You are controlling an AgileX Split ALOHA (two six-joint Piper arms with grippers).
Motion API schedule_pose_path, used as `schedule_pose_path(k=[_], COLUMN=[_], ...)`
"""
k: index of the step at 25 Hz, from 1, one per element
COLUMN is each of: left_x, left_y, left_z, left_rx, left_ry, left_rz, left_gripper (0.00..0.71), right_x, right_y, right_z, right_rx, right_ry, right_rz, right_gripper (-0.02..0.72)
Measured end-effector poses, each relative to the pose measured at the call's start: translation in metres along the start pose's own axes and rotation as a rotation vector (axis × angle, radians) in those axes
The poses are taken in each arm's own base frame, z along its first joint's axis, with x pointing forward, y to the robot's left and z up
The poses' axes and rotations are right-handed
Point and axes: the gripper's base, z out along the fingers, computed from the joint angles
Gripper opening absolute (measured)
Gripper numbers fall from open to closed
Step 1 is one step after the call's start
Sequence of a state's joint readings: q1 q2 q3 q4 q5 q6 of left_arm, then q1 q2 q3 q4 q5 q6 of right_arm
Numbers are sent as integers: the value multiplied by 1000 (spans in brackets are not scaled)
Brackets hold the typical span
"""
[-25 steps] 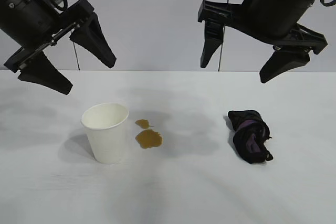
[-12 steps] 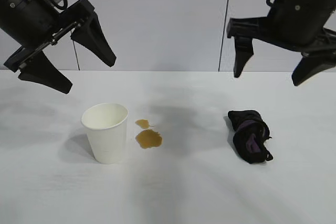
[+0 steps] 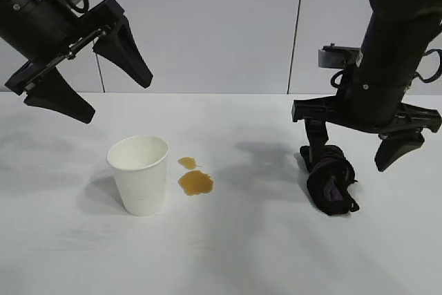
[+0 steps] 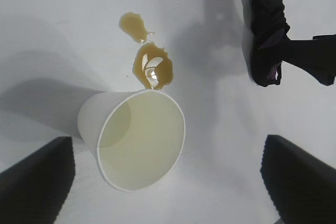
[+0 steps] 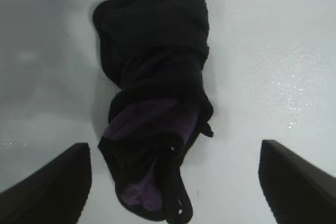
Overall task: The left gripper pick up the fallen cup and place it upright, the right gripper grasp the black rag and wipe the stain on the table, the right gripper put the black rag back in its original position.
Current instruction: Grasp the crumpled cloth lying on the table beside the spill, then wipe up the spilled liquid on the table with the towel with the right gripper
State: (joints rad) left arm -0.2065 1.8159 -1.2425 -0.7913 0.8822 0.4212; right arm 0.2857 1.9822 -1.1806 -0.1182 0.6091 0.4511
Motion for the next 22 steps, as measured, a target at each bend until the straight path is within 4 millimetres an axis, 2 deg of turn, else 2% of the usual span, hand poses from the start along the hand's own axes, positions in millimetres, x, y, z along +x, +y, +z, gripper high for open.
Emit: schedule_pose_path(k=[2,6,9,13,16,22], left_x=[0,0,0,0,0,0], left_y=[0,0,0,0,0,0], left_z=[0,0,0,0,0,0], left_rx=[0,0,1,1,1,1], left_ry=[0,0,2,2,2,3], left_rz=[0,0,0,0,0,0], left_gripper=[693,693,693,693,693,693], right_x=[1,2,1,-9,-14,2], right_y=[0,1,3,18,46,97], right_z=[7,11,5,-23,-43,-56], right_rx=[3,-3,-32,-134,-218,-295], right_ry=[10,18,17,-30,-75,-101], right_rz=[11,29,54,54,2,-111], right_gripper=[309,109,99,99,99,99])
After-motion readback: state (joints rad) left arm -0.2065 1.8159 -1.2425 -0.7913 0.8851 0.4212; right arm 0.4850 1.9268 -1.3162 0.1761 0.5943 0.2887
